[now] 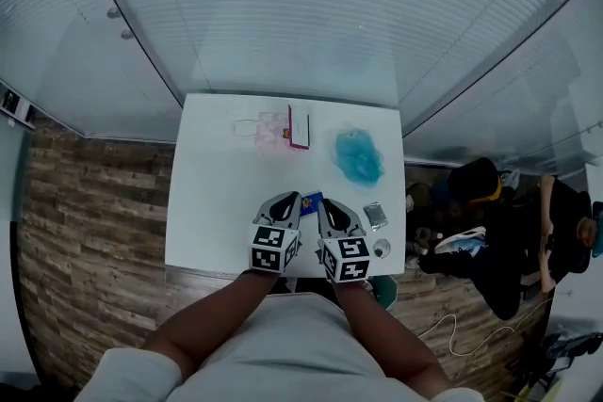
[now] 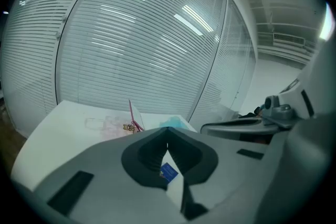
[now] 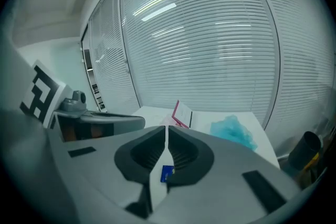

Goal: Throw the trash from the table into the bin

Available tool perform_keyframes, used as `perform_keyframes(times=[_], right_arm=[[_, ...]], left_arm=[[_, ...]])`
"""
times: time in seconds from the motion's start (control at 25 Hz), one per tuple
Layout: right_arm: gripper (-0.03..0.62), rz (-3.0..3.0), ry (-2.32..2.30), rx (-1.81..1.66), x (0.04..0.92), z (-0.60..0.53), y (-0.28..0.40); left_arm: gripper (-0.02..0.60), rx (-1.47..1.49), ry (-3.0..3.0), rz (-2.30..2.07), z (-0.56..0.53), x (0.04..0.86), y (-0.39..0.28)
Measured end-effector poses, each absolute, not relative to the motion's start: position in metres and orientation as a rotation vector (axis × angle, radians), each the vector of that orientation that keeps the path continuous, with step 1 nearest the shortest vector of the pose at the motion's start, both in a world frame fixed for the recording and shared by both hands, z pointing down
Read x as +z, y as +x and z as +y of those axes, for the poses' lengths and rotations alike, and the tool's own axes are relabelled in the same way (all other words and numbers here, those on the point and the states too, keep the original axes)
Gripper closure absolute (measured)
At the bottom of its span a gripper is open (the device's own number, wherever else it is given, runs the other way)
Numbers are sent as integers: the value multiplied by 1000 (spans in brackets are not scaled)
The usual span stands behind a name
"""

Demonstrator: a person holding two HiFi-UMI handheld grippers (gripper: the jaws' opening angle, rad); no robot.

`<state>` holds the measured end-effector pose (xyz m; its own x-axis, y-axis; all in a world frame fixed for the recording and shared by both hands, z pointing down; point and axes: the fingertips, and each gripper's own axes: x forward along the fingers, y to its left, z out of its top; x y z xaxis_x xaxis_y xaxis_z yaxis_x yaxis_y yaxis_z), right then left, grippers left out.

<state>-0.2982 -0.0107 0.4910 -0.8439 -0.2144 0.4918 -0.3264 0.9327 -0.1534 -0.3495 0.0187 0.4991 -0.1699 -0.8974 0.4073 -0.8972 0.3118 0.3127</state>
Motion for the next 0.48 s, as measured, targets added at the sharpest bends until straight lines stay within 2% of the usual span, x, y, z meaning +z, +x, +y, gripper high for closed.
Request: perform_keyframes(times=[0.48], right_arm=[[586,-2512,88,269,540,-23,-316]], left_arm=[[577,-12,1398,-2119,3,529,-363]])
